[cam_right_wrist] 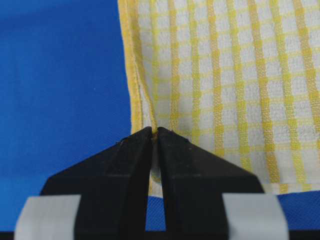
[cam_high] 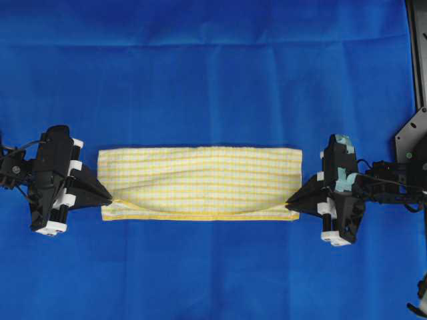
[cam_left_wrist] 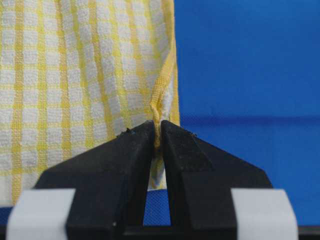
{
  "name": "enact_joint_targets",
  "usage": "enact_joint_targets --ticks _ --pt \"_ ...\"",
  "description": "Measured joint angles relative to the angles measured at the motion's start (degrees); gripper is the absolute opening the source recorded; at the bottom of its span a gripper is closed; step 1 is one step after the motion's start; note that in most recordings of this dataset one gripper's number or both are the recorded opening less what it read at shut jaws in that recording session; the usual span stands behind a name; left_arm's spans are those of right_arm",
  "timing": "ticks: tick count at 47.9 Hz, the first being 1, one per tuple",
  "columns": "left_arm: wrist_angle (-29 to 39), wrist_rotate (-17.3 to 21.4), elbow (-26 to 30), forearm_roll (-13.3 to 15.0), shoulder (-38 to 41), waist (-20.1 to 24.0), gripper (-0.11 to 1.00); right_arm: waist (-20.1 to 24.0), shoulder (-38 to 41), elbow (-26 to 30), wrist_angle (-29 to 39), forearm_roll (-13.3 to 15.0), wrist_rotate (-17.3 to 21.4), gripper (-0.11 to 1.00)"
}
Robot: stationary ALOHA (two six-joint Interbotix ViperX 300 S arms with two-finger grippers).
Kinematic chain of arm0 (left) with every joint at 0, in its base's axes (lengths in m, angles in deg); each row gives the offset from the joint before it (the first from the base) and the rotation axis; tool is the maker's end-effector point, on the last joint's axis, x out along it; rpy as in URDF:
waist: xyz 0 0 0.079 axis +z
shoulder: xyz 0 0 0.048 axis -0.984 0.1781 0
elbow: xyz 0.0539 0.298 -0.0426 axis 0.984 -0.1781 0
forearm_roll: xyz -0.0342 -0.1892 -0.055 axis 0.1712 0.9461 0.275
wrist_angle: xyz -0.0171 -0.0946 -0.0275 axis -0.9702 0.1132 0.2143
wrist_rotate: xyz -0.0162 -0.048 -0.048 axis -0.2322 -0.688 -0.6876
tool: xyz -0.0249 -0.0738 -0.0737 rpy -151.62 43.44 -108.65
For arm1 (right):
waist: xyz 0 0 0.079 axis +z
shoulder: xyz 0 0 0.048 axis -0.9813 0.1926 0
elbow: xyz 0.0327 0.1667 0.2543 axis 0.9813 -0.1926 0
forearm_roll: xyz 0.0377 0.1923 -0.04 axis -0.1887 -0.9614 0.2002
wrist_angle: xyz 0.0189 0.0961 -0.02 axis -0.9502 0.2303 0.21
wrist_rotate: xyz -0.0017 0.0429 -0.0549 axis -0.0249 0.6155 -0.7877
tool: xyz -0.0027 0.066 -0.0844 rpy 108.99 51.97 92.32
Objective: Fold the yellow towel.
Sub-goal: 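Release the corners and move both grippers to the folded towel's side ends, then grasp the left and right ends of the folded strip with both grippers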
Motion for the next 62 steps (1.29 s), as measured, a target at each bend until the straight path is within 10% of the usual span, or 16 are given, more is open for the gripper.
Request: enact_joint_targets --ticks 6,19,46,62 --pt "0.00 -0.09 0.09 0.00 0.00 0.00 0.10 0.35 0.26 0.26 0.53 -0.44 0.00 0.11" --pt "0.09 -0.18 0.09 0.00 -2.02 0.00 0.72 1.14 0.44 0.79 1.41 -0.79 -0.44 0.82" --pt "4.22 6.68 0.97 0.00 -4.22 13.97 0.72 -15.56 -6.24 -4.13 -1.41 -0.97 -8.44 0.75" --pt "4.22 7.82 1.05 0.00 -0.09 16.52 0.72 -17.67 -2.64 -4.04 -0.44 -0.97 -8.61 0.75"
